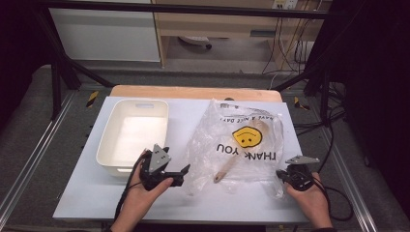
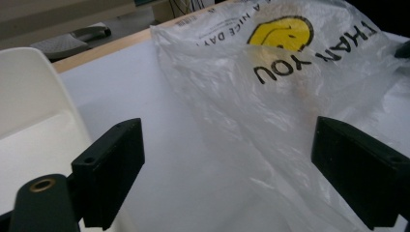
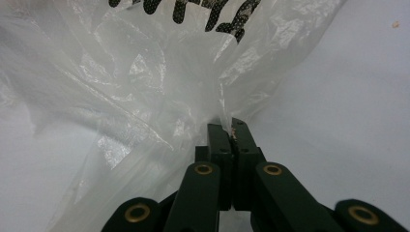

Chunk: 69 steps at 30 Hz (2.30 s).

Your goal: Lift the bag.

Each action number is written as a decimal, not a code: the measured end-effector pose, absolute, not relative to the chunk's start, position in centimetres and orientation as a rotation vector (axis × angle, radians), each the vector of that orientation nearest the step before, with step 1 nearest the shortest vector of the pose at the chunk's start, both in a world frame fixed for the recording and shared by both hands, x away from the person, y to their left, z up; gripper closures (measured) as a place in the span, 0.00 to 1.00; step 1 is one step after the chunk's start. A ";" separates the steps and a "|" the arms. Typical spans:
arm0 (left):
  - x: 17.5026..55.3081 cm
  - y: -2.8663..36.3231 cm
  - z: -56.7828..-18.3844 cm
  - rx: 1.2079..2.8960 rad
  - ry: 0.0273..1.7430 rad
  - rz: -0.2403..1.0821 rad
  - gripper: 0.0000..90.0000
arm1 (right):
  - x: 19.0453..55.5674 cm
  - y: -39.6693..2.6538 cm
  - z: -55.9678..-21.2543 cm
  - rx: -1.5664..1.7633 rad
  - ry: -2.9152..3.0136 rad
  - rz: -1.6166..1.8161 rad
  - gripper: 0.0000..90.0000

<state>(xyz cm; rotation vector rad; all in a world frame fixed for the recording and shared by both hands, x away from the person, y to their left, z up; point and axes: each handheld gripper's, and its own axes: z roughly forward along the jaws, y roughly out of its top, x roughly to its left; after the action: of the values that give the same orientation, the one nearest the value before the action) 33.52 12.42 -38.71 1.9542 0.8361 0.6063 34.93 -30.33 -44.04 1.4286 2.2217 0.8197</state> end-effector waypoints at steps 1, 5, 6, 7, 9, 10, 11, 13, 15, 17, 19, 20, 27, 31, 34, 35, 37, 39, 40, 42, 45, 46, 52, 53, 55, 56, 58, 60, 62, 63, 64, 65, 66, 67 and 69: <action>33.6 11.9 -39.1 1.969 0.831 0.600 0.13 | 34.9 -30.3 -44.0 1.425 2.225 0.816 1.00; 34.1 10.4 -40.3 2.011 0.846 0.606 0.12 | 34.9 -30.0 -44.1 1.415 2.237 0.804 1.00; 34.3 10.1 -40.5 2.018 0.850 0.612 0.12 | 34.8 -30.0 -44.1 1.414 2.237 0.803 1.00; 34.4 9.9 -40.7 2.023 0.853 0.615 0.12 | 34.8 -30.0 -44.1 1.413 2.238 0.805 1.00; 34.7 9.8 -41.1 2.033 0.862 0.612 0.12 | 34.8 -30.1 -44.1 1.413 2.232 0.807 1.00; 34.8 9.8 -41.2 2.037 0.869 0.612 0.12 | 34.8 -30.2 -44.2 1.412 2.234 0.808 1.00; 34.9 9.8 -41.4 2.031 0.874 0.613 0.12 | 34.7 -30.2 -44.1 1.418 2.236 0.810 1.00; 35.0 9.9 -41.5 2.027 0.882 0.609 0.12 | 34.7 -30.3 -44.2 1.421 2.231 0.815 1.00; 35.0 9.8 -41.7 2.022 0.888 0.597 0.12 | 34.7 -30.4 -44.2 1.421 2.233 0.814 1.00; 35.1 9.6 -41.9 2.029 0.888 0.590 0.12 | 34.7 -30.4 -44.2 1.420 2.235 0.812 1.00; 35.1 9.3 -42.1 2.037 0.882 0.594 0.12 | 34.7 -30.4 -44.2 1.419 2.236 0.813 1.00; 35.2 9.2 -42.2 2.037 0.887 0.589 0.12 | 34.7 -30.3 -44.2 1.421 2.236 0.812 1.00; 35.7 9.1 -43.1 2.054 0.912 0.581 0.13 | 34.7 -30.3 -44.2 1.416 2.235 0.810 1.00; 35.7 9.0 -43.5 2.071 0.913 0.574 0.13 | 34.6 -30.4 -44.3 1.417 2.242 0.808 1.00; 35.8 8.9 -43.9 2.083 0.916 0.551 0.13 | 34.6 -30.4 -44.3 1.419 2.240 0.811 1.00; 35.9 8.9 -44.1 2.084 0.924 0.535 0.13 | 34.6 -30.4 -44.3 1.419 2.243 0.811 1.00; 36.0 8.9 -44.5 2.092 0.937 0.499 0.13 | 34.6 -30.4 -44.3 1.418 2.243 0.811 1.00; 36.2 9.0 -44.9 2.095 0.958 0.478 0.13 | 34.6 -30.3 -44.3 1.416 2.245 0.811 1.00; 36.2 9.0 -45.0 2.091 0.965 0.466 0.13 | 34.6 -30.3 -44.3 1.415 2.245 0.810 1.00; 36.3 9.1 -45.3 2.092 0.970 0.437 0.15 | 34.6 -30.3 -44.3 1.416 2.245 0.811 1.00; 36.4 8.9 -45.8 2.107 0.973 0.399 0.21 | 34.6 -30.3 -44.3 1.413 2.247 0.813 1.00; 36.4 8.9 -46.0 2.107 0.975 0.380 0.24 | 34.6 -30.3 -44.3 1.415 2.246 0.814 1.00; 36.1 8.9 -45.9 2.107 0.949 0.414 0.52 | 34.6 -30.2 -44.3 1.413 2.250 0.819 1.00; 36.0 8.9 -45.9 2.110 0.941 0.417 0.56 | 34.6 -30.2 -44.3 1.409 2.250 0.817 1.00; 35.9 8.9 -45.9 2.111 0.928 0.414 0.67 | 34.5 -30.0 -44.3 1.408 2.256 0.821 1.00; 35.9 8.9 -45.9 2.111 0.927 0.412 0.71 | 34.5 -30.0 -44.3 1.405 2.263 0.822 1.00; 35.9 8.9 -45.9 2.113 0.911 0.401 0.81 | 34.5 -29.8 -44.3 1.391 2.272 0.825 1.00; 35.8 8.9 -45.9 2.118 0.894 0.392 0.89 | 34.4 -29.6 -44.3 1.384 2.279 0.833 1.00; 35.9 8.9 -45.9 2.119 0.881 0.346 0.97 | 34.3 -29.5 -44.1 1.375 2.283 0.846 1.00; 35.9 8.9 -45.8 2.120 0.881 0.336 0.99 | 34.3 -29.4 -44.0 1.374 2.283 0.856 1.00; 35.9 9.0 -45.7 2.118 0.883 0.322 0.99 | 34.3 -29.3 -43.8 1.370 2.289 0.862 1.00; 35.8 9.0 -45.5 2.114 0.879 0.315 1.00 | 34.2 -29.2 -43.6 1.368 2.287 0.873 1.00; 35.8 9.0 -45.3 2.111 0.874 0.318 1.00 | 34.2 -29.1 -43.4 1.359 2.290 0.877 1.00; 35.8 9.1 -45.0 2.107 0.869 0.315 1.00 | 34.2 -29.0 -43.3 1.357 2.290 0.883 1.00; 35.7 9.2 -44.4 2.101 0.860 0.312 1.00 | 34.1 -28.9 -43.0 1.351 2.289 0.900 1.00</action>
<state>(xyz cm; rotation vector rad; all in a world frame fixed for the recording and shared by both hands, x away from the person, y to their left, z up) 35.70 9.19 -44.43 2.1013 0.8596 0.3124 34.13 -28.87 -43.00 1.3506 2.2892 0.9000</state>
